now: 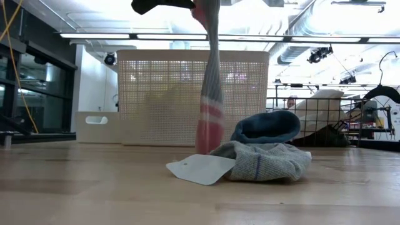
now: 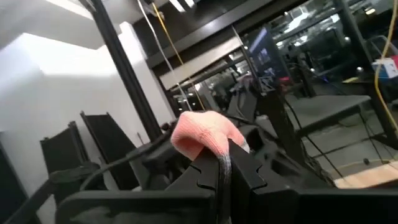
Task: Pick & Place Cloths
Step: Put the pink and gray sock into the white bin
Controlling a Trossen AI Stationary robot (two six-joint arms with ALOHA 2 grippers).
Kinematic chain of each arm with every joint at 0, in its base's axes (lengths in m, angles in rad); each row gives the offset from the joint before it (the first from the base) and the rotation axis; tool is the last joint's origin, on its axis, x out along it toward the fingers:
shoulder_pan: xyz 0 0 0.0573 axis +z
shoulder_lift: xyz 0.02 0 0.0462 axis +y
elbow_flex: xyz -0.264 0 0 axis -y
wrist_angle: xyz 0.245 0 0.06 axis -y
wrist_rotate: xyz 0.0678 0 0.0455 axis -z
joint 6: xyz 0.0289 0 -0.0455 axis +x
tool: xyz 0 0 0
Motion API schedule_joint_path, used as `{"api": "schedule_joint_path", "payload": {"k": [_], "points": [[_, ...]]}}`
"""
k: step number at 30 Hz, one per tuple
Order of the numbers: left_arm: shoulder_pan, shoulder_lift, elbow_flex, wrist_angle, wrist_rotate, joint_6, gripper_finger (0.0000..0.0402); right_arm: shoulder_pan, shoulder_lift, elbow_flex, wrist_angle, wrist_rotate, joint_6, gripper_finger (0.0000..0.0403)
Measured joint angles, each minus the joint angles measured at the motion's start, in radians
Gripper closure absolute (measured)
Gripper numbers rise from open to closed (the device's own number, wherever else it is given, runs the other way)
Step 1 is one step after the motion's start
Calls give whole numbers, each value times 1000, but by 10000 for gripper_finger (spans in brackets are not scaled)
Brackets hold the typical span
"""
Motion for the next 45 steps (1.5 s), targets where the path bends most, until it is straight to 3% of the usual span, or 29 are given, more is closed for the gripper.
{"api": "schedule_joint_path", "payload": {"k": [8, 23, 36, 45], "points": [[0, 0, 0, 58, -1, -24, 34, -4, -1, 0, -74, 92, -48, 399], [-9, -2, 31, 107, 6, -294, 34, -49, -6, 0, -312, 99, -90, 399], [-63, -4, 100, 82, 213, -600, 34, -53, -18, 0, -327, 102, -197, 399], [-59, -4, 101, -12, 210, -722, 34, -54, -27, 0, -296, 80, -207, 399]]}}
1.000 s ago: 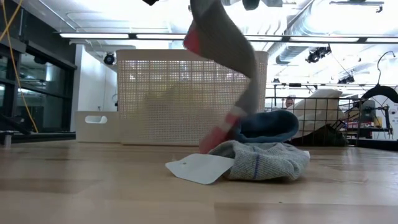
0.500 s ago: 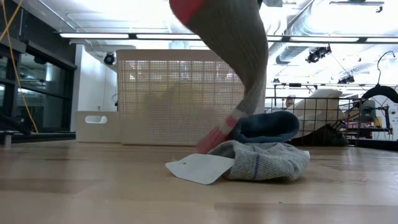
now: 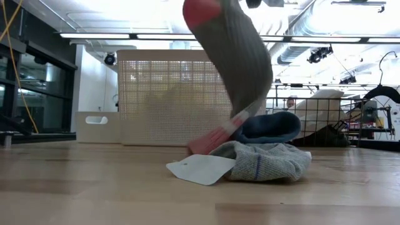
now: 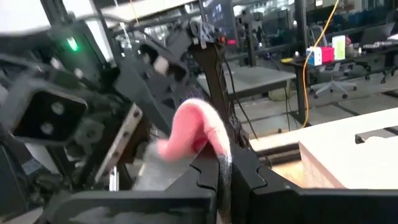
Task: Pick & Place Cloths
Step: Put the pink and gray sock into the white bin
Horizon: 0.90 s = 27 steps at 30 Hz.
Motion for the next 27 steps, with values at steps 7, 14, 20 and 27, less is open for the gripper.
{"api": "schedule_joint_path", "payload": {"k": [7, 14, 20, 27], "points": [[0, 0, 0, -88, 1, -90, 34, -6, -34, 0, 16, -30, 0, 399], [0, 0, 0, -195, 13, -230, 34, -6, -65, 0, 45, -59, -17, 399], [0, 0, 0, -197, -55, -279, 34, 1, -66, 0, 69, -108, -17, 399], [7, 0, 0, -244, -57, -405, 34, 8, -67, 0, 179, -217, -17, 399]]}}
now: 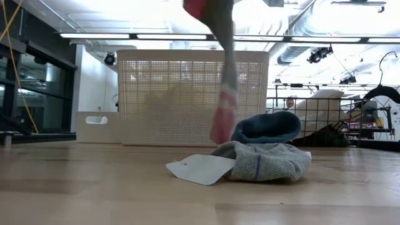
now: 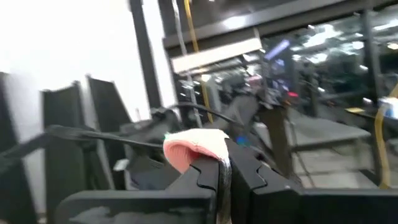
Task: Pick & Place Cloths
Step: Put the pink and gray sock into the white bin
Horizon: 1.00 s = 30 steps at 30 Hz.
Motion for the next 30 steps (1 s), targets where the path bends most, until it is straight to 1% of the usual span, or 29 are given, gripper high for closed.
{"api": "schedule_joint_path", "payload": {"k": [5, 13, 15, 21, 25, 30], "points": [[23, 0, 0, -16, 17, -49, 34, 0, 0, 0, 28, -42, 22, 399], [48, 0, 0, -24, 235, -143, 34, 0, -4, 0, 28, -50, 24, 399], [48, 0, 0, -26, 266, -165, 34, 0, -6, 0, 28, -50, 23, 399], [47, 0, 0, -48, 314, -244, 39, 0, -6, 0, 25, -50, 22, 399], [47, 0, 0, -44, 370, -298, 71, 0, -6, 0, 17, -50, 22, 399], [47, 0, 0, -42, 375, -334, 142, 0, -6, 0, 16, -50, 22, 399]]}}
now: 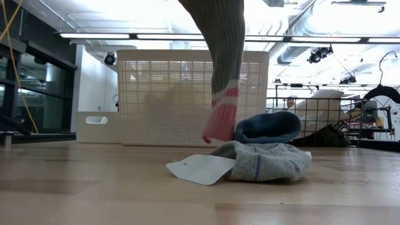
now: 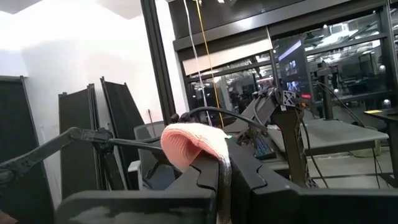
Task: Pick & Place Cloths
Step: Put the pink and gray sock into the white bin
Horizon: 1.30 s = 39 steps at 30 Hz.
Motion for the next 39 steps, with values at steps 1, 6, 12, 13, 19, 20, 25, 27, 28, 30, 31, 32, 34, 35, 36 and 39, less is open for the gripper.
{"api": "schedule_joint_path", "payload": {"k": [1, 6, 12, 13, 19, 20, 25, 27, 28, 30, 31, 32, 34, 35, 36, 39], "points": [[0, 0, 0, 0, -2, -5, 159, 0, 0, 0, 0, 0, 0, 399], [0, 0, 0, -1, -3, -8, 251, 0, 0, 0, -4, 0, 3, 399], [0, 0, 0, -32, -3, -8, 380, 0, 0, 0, -5, 0, 3, 399], [0, 0, 0, -35, -3, -8, 390, 0, 0, 0, -6, 0, 3, 399], [0, 0, 0, -57, -3, -6, 398, 0, 0, 0, -9, 1, 3, 399], [0, 0, 0, -59, -3, -6, 398, 0, 0, 0, -9, 2, 3, 399], [0, 0, 0, -62, -4, -5, 400, 0, 0, 0, -8, -8, 3, 394], [0, 0, 0, -66, -4, -5, 400, 0, 0, 0, -8, -27, 4, 387], [0, 0, 0, -69, -4, -5, 400, 0, -1, 0, -10, -27, 4, 382], [0, 0, 0, -71, -4, -5, 400, 1, -9, 0, -26, -28, 4, 372], [-1, 0, 0, -72, -4, -5, 400, 0, -15, 0, -37, -25, 3, 366], [-2, 0, 0, -74, -4, -5, 400, 0, -24, 0, -54, -18, -2, 360], [-2, 0, 0, -76, -4, -5, 401, 0, -39, 0, -88, -10, -17, 344], [-2, 0, 0, -76, -4, -5, 401, 0, -46, 0, -106, -8, -19, 334], [-2, 0, 0, -76, -4, -5, 401, 0, -53, 0, -125, -2, -20, 324], [-2, -8, -1, -83, -2, -5, 401, 2, -86, 0, -192, 11, -19, 291]]}}
